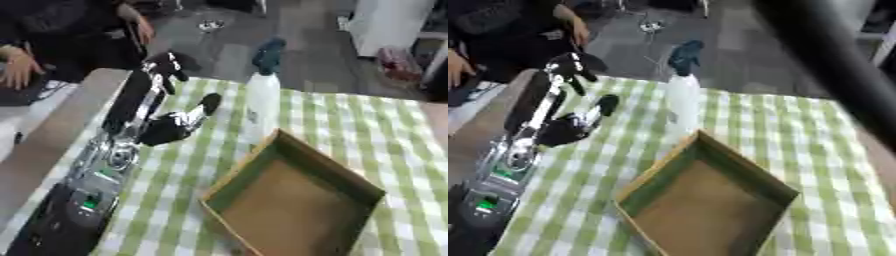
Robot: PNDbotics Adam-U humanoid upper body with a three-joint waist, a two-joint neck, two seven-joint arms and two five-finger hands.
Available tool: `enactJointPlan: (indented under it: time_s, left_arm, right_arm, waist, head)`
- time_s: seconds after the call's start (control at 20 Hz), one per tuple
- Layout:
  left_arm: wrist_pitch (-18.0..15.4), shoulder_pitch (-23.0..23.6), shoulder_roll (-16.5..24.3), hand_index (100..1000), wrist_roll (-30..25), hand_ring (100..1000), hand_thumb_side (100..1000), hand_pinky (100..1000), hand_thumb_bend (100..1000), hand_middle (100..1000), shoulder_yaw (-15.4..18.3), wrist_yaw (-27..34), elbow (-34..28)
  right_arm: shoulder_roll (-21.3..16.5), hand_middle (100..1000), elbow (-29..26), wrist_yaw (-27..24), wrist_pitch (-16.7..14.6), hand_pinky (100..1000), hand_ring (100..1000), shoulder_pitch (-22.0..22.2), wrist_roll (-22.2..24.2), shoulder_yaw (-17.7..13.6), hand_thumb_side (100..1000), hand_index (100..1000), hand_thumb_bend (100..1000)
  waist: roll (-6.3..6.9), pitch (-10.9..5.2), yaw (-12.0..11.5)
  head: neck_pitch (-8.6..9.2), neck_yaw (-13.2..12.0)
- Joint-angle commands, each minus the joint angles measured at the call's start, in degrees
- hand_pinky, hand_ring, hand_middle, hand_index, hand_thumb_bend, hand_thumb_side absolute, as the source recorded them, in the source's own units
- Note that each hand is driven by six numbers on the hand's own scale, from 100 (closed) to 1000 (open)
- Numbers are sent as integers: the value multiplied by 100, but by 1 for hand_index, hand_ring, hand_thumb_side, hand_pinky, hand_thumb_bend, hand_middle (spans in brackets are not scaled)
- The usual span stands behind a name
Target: Pick up objects on the table and place them in the box.
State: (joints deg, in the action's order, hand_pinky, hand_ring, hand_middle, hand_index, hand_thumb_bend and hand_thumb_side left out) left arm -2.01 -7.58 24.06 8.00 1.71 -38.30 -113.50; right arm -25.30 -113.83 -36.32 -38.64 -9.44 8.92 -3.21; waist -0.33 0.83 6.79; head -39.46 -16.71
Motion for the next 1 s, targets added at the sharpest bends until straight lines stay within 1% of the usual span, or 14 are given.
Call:
enactJointPlan:
  time_s: [0.05,0.7,0.95,1.0]
  left_arm:
    - [11,-63,99,750,-1,621,919,425,405,714,30,-30,-109]
    - [19,-64,100,754,-1,622,918,425,408,714,30,-29,-109]
    - [125,-132,108,780,-3,622,913,420,439,720,62,15,-109]
    - [177,-149,126,786,-27,623,900,421,404,723,67,35,-109]
  right_arm:
    - [-141,506,-76,-4,-9,370,488,-94,16,-25,995,741,206]
    - [-142,507,-76,-7,-8,370,488,-94,19,-24,994,741,206]
    - [-119,506,-76,-4,5,370,488,-79,-21,-57,996,743,207]
    - [-113,506,-76,1,16,370,488,-72,-31,-59,996,743,206]
  waist:
    - [2,-40,2]
    - [2,-42,7]
    - [-7,-46,13]
    - [-6,-48,12]
  head:
    - [90,-15]
    - [102,-29]
    - [-24,29]
    - [-48,34]
